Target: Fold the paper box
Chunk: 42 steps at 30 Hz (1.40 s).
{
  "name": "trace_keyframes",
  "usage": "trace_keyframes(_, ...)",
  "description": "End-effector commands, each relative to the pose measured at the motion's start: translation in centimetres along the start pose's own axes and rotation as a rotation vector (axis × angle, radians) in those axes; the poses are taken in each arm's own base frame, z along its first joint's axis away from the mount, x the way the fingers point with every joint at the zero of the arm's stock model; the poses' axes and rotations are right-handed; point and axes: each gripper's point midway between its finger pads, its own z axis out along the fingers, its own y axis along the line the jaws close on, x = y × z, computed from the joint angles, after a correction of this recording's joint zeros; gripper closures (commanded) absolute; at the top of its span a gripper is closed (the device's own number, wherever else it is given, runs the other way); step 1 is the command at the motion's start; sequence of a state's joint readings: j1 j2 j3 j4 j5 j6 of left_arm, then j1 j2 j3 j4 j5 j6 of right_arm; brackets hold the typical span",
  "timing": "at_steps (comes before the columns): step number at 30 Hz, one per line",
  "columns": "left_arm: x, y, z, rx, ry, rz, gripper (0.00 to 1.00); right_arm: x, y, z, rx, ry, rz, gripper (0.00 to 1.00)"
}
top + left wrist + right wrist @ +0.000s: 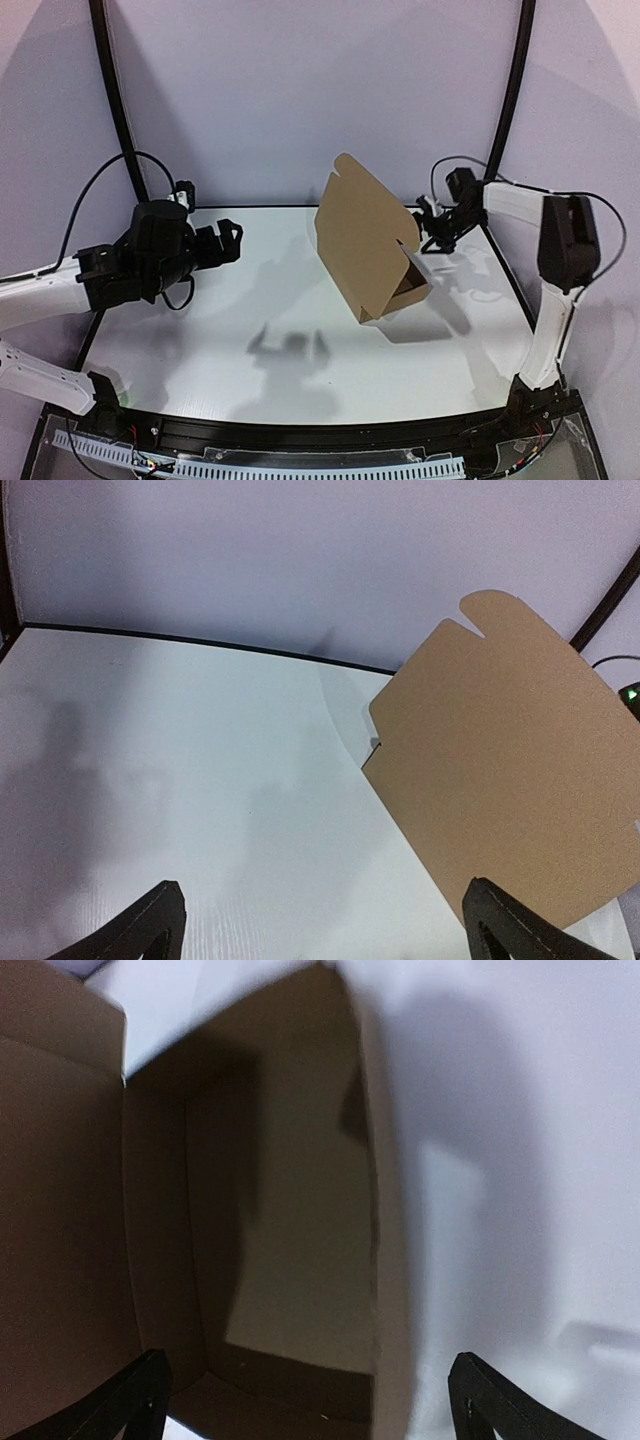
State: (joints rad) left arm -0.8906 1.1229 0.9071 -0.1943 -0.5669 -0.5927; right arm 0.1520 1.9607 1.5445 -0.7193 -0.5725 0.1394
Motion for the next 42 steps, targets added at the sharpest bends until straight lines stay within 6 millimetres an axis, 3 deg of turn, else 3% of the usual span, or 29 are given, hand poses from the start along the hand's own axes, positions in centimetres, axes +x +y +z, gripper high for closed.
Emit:
trace_keyframes(1, 0.8, -1.4, 0.8, 0.040, 0.044, -0.015, 0.01, -1.9, -2.0, -4.3, 0.240, -0.164, -0.058, 0.02)
trace_keyframes(5, 2.2, -2.4, 1.7, 0.079, 0.082, -0.047, 0.01, -1.8, -1.6, -3.8, 0.193, -0.214, -0.067, 0.02)
trace_keyframes(10, 3.9, -3.9, 2.8, 0.143, 0.132, -0.100, 0.01, 0.1, 0.2, -0.6, -0.026, -0.150, 0.008, 0.05)
trace_keyframes(13, 4.3, -3.8, 3.1, 0.128, 0.145, -0.113, 0.01, 2.7, 0.2, 1.0, -0.095, -0.102, 0.096, 0.07)
trace_keyframes(16, 3.9, -2.7, 3.0, 0.063, 0.135, -0.107, 0.01, 5.5, 2.0, 2.2, -0.157, -0.059, 0.117, 0.08)
trace_keyframes(22, 2.3, 1.3, 1.9, -0.075, 0.095, -0.142, 0.01, 12.7, 10.1, 5.4, -0.241, 0.062, 0.021, 0.09)
trace_keyframes(26, 0.9, 3.6, 1.0, -0.118, 0.055, -0.186, 0.01, 17.5, 17.4, 7.4, -0.329, 0.190, -0.175, 0.08)
trace_keyframes(28, 0.0, 4.4, 0.3, -0.143, 0.043, -0.177, 0.01, 18.6, 20.0, 7.7, -0.347, 0.228, -0.293, 0.08)
trace_keyframes(30, -0.8, 5.1, -0.4, -0.171, 0.034, -0.148, 0.01, 18.5, 21.2, 7.6, -0.345, 0.207, -0.396, 0.08)
trace_keyframes(33, -1.4, 6.0, -1.2, -0.200, 0.046, -0.118, 0.01, 17.2, 20.8, 6.4, -0.290, 0.108, -0.486, 0.07)
trace_keyframes(37, -0.3, 5.8, -1.5, -0.166, 0.109, -0.086, 0.01, 14.0, 17.4, 3.3, -0.143, -0.053, -0.569, 0.02)
trace_keyframes(39, 1.0, 5.3, -1.4, -0.117, 0.162, -0.072, 0.01, 11.3, 15.4, 1.2, -0.109, -0.143, -0.562, 0.02)
trace_keyframes(42, 3.3, 6.2, -1.7, -0.115, 0.190, -0.106, 0.01, 6.9, 13.1, -0.7, -0.097, -0.253, -0.555, 0.02)
